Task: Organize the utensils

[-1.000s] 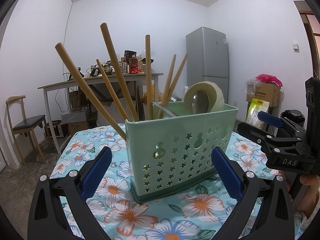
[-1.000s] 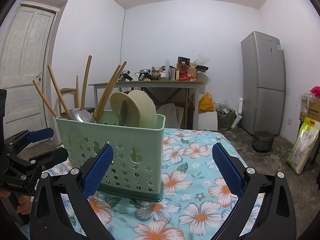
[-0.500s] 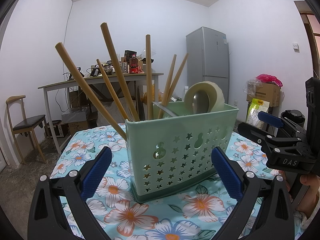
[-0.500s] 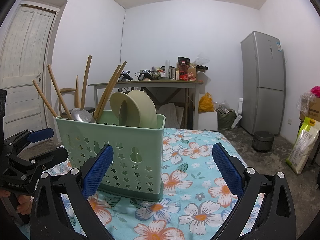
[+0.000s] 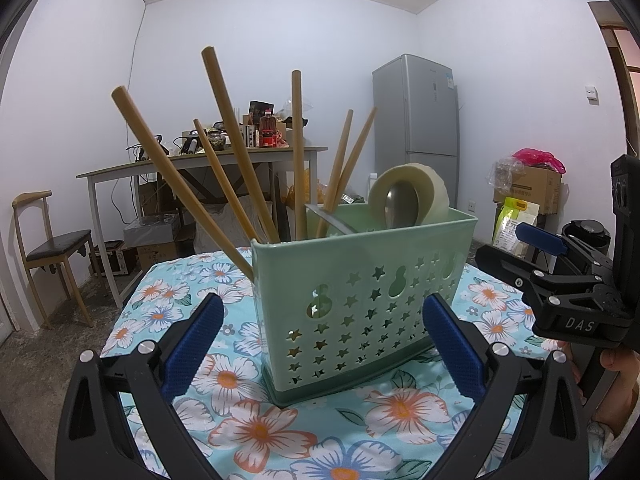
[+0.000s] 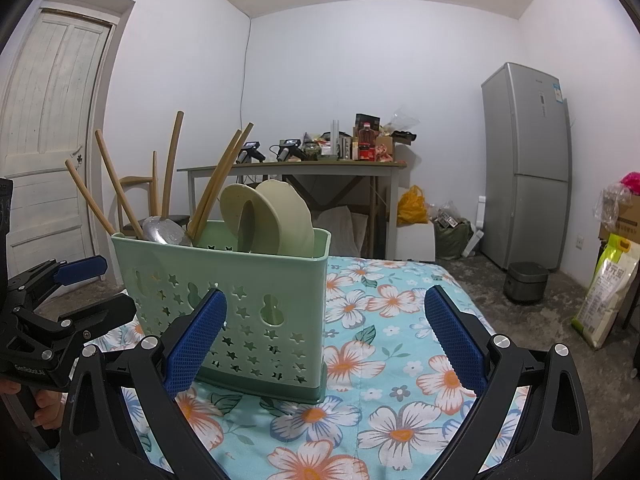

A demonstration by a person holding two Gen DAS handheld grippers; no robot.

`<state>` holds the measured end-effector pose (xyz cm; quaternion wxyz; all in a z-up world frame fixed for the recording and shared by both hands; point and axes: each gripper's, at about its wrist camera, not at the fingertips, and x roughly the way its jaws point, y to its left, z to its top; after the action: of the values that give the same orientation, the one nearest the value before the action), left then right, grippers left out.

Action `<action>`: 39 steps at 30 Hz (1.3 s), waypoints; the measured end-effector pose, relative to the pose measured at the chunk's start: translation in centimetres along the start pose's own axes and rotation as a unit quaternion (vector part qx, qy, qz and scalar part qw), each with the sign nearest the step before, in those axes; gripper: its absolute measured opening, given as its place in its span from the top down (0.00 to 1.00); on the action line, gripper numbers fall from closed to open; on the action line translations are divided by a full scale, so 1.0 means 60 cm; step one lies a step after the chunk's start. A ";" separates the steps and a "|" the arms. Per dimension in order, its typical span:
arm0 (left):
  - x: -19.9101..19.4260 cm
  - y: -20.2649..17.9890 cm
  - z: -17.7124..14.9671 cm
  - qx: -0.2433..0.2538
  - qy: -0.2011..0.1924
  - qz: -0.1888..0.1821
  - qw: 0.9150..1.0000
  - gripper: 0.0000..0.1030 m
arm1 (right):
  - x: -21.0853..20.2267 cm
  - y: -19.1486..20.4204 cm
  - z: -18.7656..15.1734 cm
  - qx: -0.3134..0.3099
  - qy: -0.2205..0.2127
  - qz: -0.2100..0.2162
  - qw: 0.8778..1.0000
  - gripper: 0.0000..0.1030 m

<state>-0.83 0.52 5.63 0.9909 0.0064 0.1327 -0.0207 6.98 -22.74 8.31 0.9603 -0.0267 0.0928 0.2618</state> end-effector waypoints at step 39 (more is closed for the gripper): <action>0.001 -0.001 -0.001 0.000 0.000 0.001 1.000 0.05 | -0.006 0.000 0.004 -0.001 -0.003 -0.001 1.000 0.07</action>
<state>-0.79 0.45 5.56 0.9909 0.0067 0.1329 -0.0200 6.70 -22.90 8.61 0.9610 -0.0267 0.0893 0.2605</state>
